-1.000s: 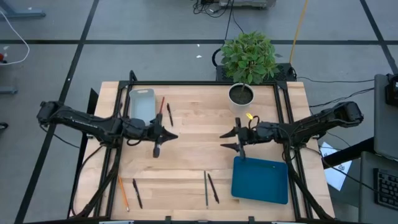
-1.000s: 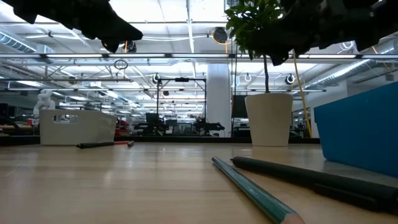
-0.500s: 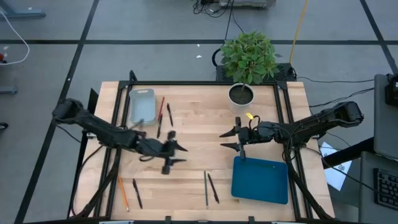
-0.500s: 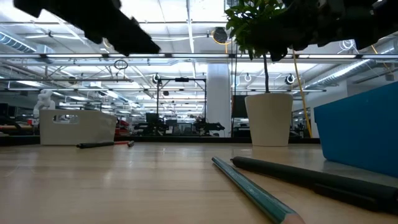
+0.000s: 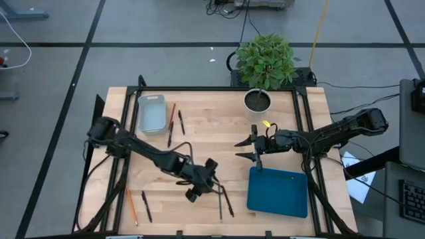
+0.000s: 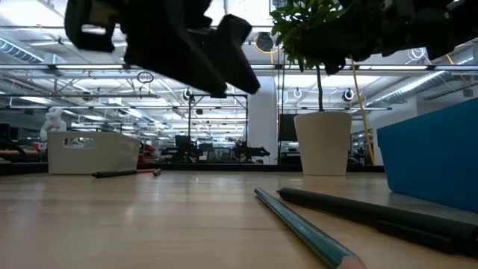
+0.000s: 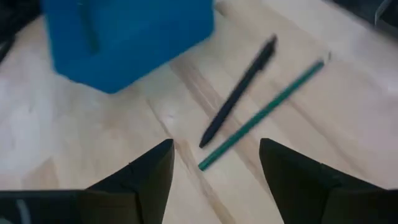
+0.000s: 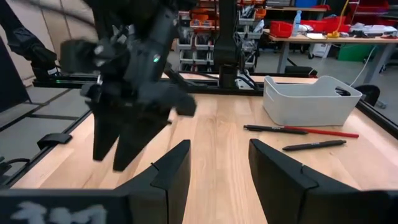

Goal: Sort pens & pencils
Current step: Put the green pencil into the blue bin

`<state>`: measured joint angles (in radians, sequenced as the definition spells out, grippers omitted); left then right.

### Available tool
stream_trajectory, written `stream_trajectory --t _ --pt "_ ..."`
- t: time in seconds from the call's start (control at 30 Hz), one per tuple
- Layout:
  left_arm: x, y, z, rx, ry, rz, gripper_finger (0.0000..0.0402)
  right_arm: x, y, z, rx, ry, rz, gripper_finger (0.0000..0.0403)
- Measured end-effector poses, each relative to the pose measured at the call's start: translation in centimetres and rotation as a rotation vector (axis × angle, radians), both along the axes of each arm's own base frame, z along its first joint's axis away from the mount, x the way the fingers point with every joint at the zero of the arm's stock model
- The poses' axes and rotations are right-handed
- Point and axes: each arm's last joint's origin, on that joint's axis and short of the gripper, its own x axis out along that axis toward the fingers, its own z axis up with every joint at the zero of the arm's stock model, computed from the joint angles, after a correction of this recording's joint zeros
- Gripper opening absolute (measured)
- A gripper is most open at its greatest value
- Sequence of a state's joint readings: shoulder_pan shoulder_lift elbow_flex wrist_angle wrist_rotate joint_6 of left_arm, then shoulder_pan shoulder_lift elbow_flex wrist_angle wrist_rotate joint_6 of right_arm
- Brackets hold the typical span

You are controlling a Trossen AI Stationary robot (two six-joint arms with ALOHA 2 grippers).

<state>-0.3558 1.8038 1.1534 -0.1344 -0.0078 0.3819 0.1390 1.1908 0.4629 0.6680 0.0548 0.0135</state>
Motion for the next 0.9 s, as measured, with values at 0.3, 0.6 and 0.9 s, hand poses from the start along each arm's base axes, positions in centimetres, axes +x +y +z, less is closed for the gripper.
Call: stream_trajectory --t 0.3,0.6,0.9 --pt "2.2 -0.8 -2.7 0.16 0.042 -0.157 0.0244 0.0 0.0 0.0 0.0 -0.001 0.0 0.0151" --pt "3.4 -1.5 -4.6 0.213 0.097 -0.282 0.0243 0.0 0.0 0.1 0.002 -0.008 0.0 0.0151" --pt "4.2 -1.8 -4.5 0.159 0.074 -0.39 0.0243 0.0 0.0 0.1 0.002 -0.008 0.0 0.0151"
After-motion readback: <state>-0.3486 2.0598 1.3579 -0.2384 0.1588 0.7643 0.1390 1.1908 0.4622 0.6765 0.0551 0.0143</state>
